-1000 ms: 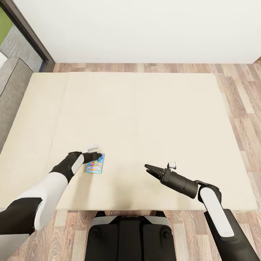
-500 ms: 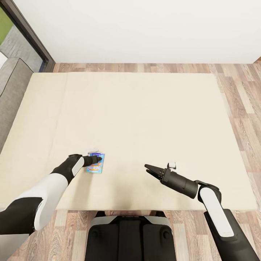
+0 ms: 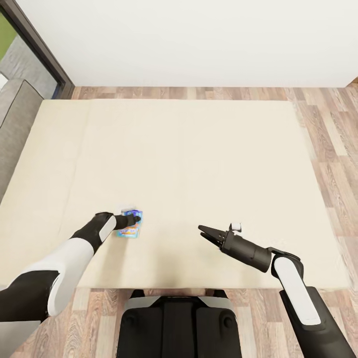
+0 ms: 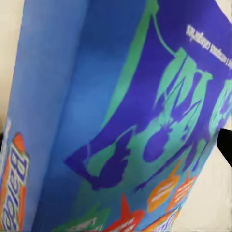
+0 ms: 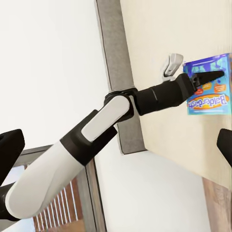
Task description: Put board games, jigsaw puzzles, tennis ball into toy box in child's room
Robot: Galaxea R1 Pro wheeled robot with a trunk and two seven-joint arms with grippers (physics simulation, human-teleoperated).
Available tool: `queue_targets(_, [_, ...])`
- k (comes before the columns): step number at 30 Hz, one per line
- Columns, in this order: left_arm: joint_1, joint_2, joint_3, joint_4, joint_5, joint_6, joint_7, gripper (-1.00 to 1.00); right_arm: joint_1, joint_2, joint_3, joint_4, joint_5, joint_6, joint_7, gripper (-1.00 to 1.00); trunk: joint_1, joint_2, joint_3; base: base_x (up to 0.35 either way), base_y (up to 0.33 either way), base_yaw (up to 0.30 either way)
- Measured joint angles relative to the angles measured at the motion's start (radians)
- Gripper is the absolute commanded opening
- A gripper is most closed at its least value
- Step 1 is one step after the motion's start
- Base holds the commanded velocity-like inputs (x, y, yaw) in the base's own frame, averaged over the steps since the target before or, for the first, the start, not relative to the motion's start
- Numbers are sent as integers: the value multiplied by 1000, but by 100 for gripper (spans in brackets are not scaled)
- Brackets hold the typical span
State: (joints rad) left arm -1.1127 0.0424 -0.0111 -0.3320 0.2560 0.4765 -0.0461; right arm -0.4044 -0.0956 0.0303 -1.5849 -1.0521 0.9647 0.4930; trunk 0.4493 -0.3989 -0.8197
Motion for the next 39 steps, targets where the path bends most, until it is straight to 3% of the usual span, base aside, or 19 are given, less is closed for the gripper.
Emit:
queue_targets(3, [1,-1,-3,5,-23,-1,2,100,0,0,0,0,0,0,0,100,0,0,0,0,-176,0])
queue_targets(39, [1,-3,-3,5,-21,-6,0,100,0,-1,0,0,0,0,0,100,0,0,0,0,-147,0])
